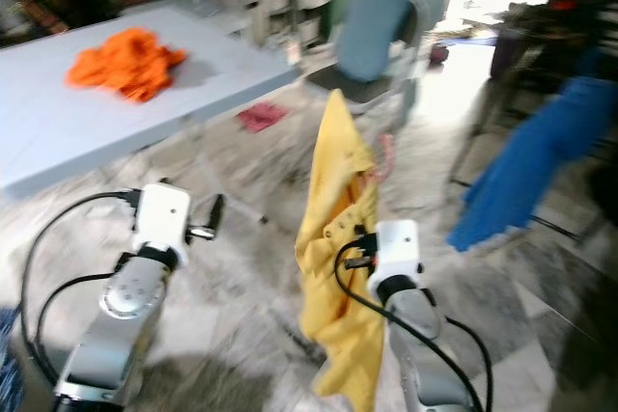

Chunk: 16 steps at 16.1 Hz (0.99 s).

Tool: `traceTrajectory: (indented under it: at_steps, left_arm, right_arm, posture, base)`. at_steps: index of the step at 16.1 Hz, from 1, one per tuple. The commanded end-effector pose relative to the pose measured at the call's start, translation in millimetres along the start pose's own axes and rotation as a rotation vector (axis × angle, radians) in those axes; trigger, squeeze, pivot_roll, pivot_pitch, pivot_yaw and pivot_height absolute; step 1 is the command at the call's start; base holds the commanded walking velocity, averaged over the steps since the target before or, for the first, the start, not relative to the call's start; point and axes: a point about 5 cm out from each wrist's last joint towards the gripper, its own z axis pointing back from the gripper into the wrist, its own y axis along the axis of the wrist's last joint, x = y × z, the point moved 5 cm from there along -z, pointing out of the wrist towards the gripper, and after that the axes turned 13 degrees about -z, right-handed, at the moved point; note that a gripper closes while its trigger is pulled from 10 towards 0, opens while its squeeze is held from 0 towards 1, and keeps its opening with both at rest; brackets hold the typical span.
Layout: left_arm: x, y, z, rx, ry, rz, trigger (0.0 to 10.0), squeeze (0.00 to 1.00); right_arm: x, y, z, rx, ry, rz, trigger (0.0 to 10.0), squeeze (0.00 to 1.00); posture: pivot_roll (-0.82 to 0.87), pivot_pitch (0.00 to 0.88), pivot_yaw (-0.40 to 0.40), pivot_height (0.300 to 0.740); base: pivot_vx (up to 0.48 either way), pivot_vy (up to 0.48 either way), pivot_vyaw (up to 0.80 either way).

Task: Hang hanger

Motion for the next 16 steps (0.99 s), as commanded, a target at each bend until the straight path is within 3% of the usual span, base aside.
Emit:
traceTrajectory:
  at_steps: [1,3,6,9,11,13,16]
  left_arm:
    - [-8.0,-2.2,1.8,-0.009,0.025,-0.013,10.0,0.0]
    - [-9.5,-9.9,8.1,-0.03,0.019,-0.004,10.0,0.0]
    - [-4.4,-6.8,5.7,-0.012,-0.024,-0.016,10.0,0.0]
    - [11.0,5.4,0.3,0.06,-0.119,-0.084,10.0,0.0]
    - [32.1,28.5,-5.2,0.179,-0.225,-0.158,10.0,0.0]
    - [33.8,33.6,-6.9,0.201,-0.22,-0.162,10.0,0.0]
    - [31.3,27.1,-5.1,0.178,-0.189,-0.164,10.0,0.0]
  right_arm:
    - [-7.5,18.1,-3.3,0.066,0.031,0.004,10.0,0.0]
    - [-5.9,19.8,-3.8,0.068,0.029,0.007,10.0,0.0]
    - [-6.6,18.4,-4.6,0.053,0.044,0.015,10.0,0.0]
    - [-21.0,22.9,-5.9,0.042,0.14,-0.008,10.0,0.0]
    - [-48.1,51.9,-14.4,0.082,0.282,-0.033,10.0,0.0]
    - [-59.1,65.3,-17.6,0.106,0.341,-0.001,10.0,0.0]
    - [-51.3,60.2,-17.7,0.09,0.313,0.002,10.0,0.0]
  posture:
    - [-0.06,0.0,0.006,0.74]
    - [-0.06,0.0,0.006,0.74]
    - [-0.05,0.0,0.004,0.74]
    - [-0.06,0.0,0.006,0.74]
    - [-0.08,0.0,0.009,0.74]
    - [-0.08,0.0,0.009,0.74]
    - [-0.08,0.0,0.002,0.74]
  base:
    - [0.0,0.0,0.45]
    - [0.0,0.0,0.0]
    - [0.0,0.0,0.0]
    - [0.0,0.0,0.0]
    - [0.0,0.0,0.0]
    - [0.0,0.0,0.22]
    - [0.0,0.0,0.8]
